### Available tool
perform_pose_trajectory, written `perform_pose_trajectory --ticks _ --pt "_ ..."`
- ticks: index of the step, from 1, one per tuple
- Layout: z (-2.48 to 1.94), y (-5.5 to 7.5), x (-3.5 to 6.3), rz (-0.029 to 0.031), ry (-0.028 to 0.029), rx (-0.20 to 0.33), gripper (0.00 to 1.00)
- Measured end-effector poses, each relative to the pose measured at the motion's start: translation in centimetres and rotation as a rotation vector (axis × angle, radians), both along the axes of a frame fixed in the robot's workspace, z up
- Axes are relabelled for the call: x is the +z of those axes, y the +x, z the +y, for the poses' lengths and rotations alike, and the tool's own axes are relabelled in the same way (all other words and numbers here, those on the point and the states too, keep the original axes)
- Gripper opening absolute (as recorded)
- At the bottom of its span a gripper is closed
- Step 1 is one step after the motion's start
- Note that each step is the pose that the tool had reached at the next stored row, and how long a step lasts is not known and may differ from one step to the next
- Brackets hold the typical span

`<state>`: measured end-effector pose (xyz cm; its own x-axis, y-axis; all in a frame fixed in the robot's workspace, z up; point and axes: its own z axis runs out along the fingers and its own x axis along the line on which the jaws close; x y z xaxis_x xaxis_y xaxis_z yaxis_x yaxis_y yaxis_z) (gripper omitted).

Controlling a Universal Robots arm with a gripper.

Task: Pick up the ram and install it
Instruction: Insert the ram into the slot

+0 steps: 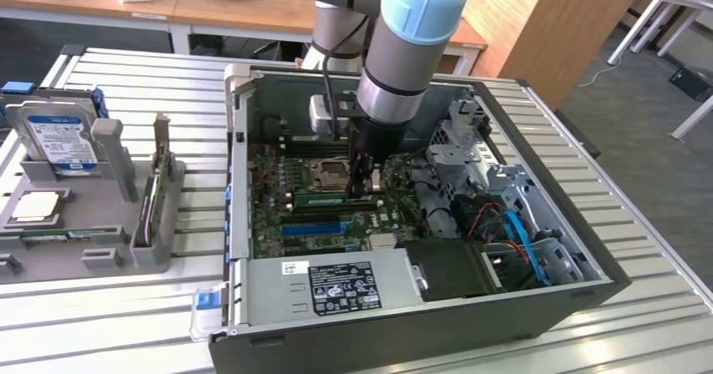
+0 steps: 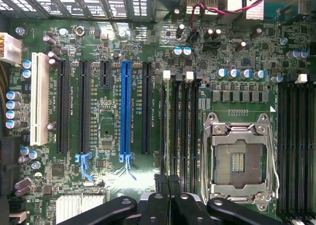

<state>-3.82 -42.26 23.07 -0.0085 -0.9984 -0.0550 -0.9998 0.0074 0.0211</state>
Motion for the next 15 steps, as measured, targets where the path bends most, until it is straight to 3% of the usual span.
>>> perform_pose_trajectory --ticks 15 --pt "0.03 0.0 0.11 0.0 0.0 -0.001 0.12"
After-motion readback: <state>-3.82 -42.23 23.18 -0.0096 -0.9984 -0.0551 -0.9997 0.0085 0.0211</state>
